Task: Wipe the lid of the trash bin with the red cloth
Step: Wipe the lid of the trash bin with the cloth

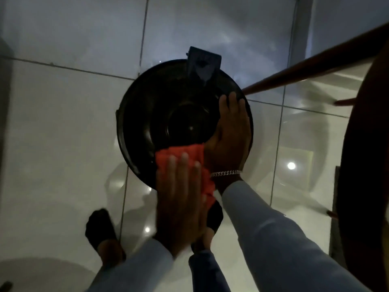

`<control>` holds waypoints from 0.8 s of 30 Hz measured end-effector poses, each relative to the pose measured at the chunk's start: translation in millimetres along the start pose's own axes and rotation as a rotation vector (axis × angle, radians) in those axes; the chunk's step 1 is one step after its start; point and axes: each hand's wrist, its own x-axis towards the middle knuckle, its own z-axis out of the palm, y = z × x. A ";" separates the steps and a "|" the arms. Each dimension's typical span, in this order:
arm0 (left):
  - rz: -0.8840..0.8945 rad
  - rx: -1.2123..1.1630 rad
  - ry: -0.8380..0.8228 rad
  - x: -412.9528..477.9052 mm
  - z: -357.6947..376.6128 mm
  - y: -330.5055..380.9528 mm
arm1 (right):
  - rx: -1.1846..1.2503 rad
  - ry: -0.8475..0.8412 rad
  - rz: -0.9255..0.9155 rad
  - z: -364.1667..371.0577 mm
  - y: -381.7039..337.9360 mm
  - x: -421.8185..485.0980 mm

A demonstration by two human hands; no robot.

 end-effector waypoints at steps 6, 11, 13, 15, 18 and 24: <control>-0.137 -0.177 -0.132 -6.8 -16.5 18.6 | 0.187 -0.046 0.108 -12.0 -2.4 3.6; -0.020 -0.411 0.028 54.5 -70.4 -31.8 | 0.178 0.031 0.066 -40.4 -26.2 -68.1; 0.011 -0.335 0.032 104.3 -73.5 -55.9 | 0.004 -0.155 -0.121 -30.7 -33.9 -106.4; 0.105 -0.230 -0.043 139.9 -69.9 -70.5 | -0.153 -0.281 -0.222 -18.0 -30.1 -119.3; 0.220 -0.083 -0.104 149.6 -54.7 -88.9 | -0.327 -0.324 -0.303 -6.2 -11.5 -111.5; 0.213 -0.073 -0.118 144.6 -45.9 -92.8 | -0.089 -0.198 -0.075 -19.3 10.7 -114.9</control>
